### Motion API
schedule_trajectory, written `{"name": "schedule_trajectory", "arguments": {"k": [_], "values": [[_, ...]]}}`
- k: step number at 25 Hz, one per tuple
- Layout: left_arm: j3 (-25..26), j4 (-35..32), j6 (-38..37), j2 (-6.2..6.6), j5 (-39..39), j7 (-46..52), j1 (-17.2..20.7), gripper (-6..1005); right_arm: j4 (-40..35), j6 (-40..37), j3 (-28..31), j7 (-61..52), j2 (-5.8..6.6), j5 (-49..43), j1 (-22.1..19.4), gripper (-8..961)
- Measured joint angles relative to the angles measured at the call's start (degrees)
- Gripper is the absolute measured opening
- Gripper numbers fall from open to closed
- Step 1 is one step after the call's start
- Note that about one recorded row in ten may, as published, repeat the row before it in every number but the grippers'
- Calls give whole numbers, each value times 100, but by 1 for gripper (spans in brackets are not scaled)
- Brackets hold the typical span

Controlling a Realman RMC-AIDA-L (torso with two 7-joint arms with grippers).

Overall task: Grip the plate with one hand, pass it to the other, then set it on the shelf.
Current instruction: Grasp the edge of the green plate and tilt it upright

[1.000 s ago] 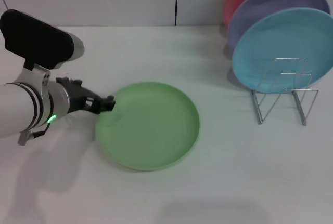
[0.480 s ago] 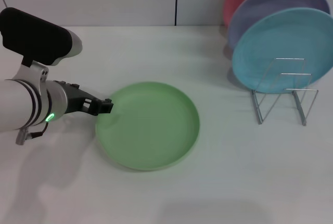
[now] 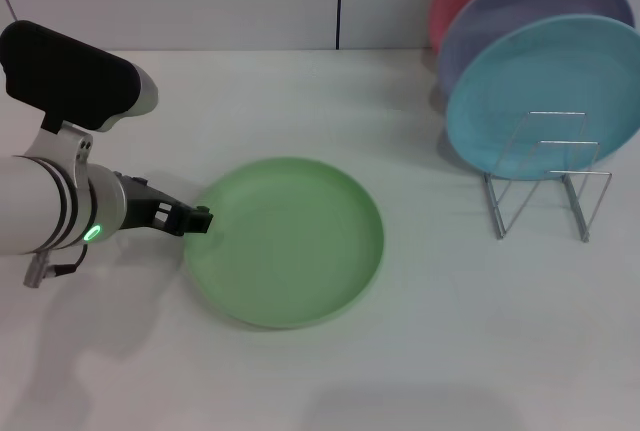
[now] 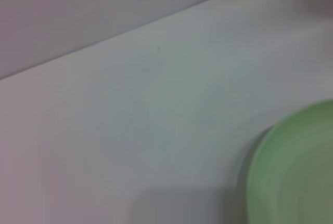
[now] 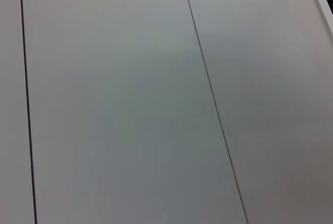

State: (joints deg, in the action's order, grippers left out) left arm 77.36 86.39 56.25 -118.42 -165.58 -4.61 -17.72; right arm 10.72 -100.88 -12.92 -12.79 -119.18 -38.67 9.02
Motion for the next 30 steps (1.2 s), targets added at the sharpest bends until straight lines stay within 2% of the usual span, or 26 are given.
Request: {"name": "schedule_trajectory", "arguments": {"k": [30], "values": [[-253,-719,97,-17,8,311,-401,858,0,7,0,6,-3,-10,0,836]]}}
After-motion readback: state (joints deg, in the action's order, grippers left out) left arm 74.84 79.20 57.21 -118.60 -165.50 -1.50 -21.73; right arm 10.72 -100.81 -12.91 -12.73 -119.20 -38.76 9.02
